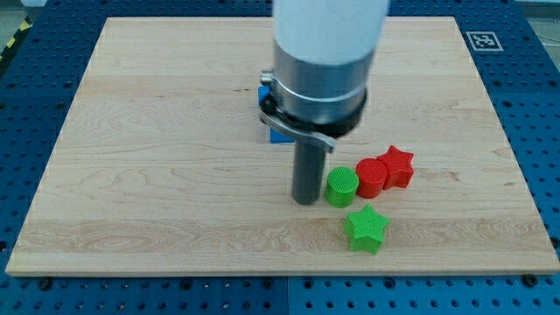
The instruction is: Move the green circle close to the green star
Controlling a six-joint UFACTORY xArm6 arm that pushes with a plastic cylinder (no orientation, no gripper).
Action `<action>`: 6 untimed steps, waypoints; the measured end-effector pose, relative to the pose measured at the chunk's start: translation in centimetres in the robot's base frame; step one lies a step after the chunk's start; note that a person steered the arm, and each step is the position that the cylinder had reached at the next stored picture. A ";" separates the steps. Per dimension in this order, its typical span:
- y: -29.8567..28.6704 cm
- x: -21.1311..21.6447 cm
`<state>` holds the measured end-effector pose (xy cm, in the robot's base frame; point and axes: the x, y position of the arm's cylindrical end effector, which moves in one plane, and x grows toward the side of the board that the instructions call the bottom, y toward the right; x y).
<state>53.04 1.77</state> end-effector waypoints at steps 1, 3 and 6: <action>-0.4 -4.4; 3.1 -2.7; 2.6 -2.8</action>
